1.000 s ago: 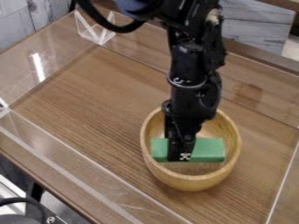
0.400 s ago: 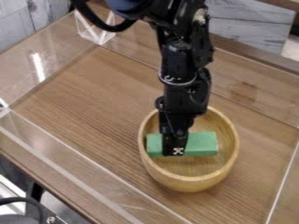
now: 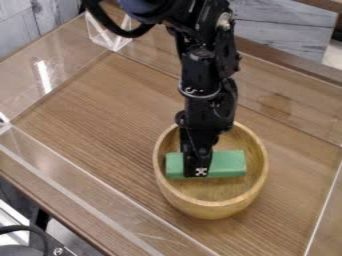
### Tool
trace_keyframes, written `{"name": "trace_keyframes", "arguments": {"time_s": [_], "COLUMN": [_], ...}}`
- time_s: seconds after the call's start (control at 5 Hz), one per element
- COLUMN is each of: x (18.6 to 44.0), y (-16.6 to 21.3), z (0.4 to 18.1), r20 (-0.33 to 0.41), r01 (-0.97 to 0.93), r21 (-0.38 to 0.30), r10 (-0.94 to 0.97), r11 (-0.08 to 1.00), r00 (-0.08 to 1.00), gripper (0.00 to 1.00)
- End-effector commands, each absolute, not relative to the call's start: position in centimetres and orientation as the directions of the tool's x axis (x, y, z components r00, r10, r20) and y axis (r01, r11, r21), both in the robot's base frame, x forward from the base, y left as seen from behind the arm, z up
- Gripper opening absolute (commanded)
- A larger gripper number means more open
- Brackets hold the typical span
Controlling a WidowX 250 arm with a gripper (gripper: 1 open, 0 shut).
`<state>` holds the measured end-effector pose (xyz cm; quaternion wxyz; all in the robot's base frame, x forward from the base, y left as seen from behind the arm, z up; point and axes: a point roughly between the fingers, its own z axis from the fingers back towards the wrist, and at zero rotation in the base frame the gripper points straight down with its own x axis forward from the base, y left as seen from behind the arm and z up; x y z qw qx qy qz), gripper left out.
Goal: Remove the green block from inside the brown bowl and put it on the table
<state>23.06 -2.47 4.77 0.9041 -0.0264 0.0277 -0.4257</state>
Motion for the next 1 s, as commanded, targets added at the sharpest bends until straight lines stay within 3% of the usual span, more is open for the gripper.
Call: {"name": "trace_keyframes", "arguments": {"time_s": [0.0,0.4,0.8], "x": [23.93,24.23,23.57], "y": [-2.06,-1.80,-1.35], "z": [5.16,4.61,5.32], "r20": [-0.003,0.001,0.005], "r01": [0.766,0.764,0.744], "r21": [-0.041,-0.040,-0.068], "r10": [-0.766,-0.764,-0.745], "r11": [0.642,0.645,0.665], "r00": [0.642,0.645,0.667], "gripper": [0.00,0.00,0.00]}}
